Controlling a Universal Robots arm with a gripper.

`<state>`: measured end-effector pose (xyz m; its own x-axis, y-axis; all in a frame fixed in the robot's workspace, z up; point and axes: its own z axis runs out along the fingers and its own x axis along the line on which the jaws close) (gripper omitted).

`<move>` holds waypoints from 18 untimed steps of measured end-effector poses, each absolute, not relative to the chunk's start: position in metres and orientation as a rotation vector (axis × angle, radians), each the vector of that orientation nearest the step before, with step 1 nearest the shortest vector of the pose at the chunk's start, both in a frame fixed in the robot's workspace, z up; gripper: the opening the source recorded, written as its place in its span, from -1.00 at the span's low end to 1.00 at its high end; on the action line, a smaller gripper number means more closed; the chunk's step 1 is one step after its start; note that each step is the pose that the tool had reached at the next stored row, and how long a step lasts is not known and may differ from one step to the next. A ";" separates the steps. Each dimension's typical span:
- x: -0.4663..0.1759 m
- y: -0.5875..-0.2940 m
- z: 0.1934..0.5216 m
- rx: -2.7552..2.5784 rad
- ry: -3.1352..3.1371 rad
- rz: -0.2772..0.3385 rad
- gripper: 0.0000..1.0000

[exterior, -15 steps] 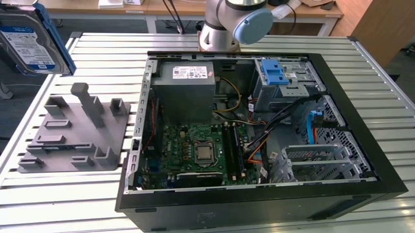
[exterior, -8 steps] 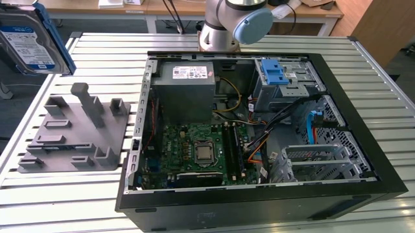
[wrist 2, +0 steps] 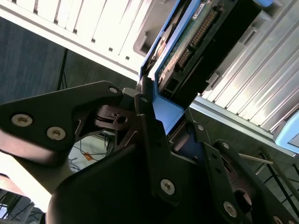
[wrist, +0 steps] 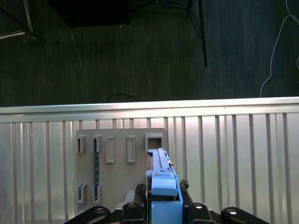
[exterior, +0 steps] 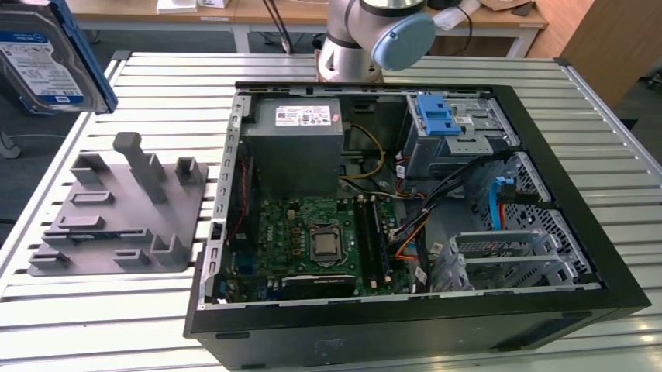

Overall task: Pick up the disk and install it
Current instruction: 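Pick up the disk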

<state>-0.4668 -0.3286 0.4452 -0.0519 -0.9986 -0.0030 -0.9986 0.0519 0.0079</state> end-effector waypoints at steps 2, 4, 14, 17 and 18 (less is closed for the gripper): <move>-0.467 -0.329 0.451 2.161 -2.276 -0.012 -0.26; -0.467 -0.329 0.456 2.161 -2.276 -0.012 -0.26; -0.467 -0.329 0.479 2.161 -2.276 -0.012 -0.26; -0.467 -0.329 0.479 2.161 -2.276 -0.012 -0.26; -0.467 -0.329 0.479 2.161 -2.276 -0.012 -0.26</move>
<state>-0.4668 -0.3286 0.4793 -0.0520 -0.9986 -0.0029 -0.9986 0.0519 0.0078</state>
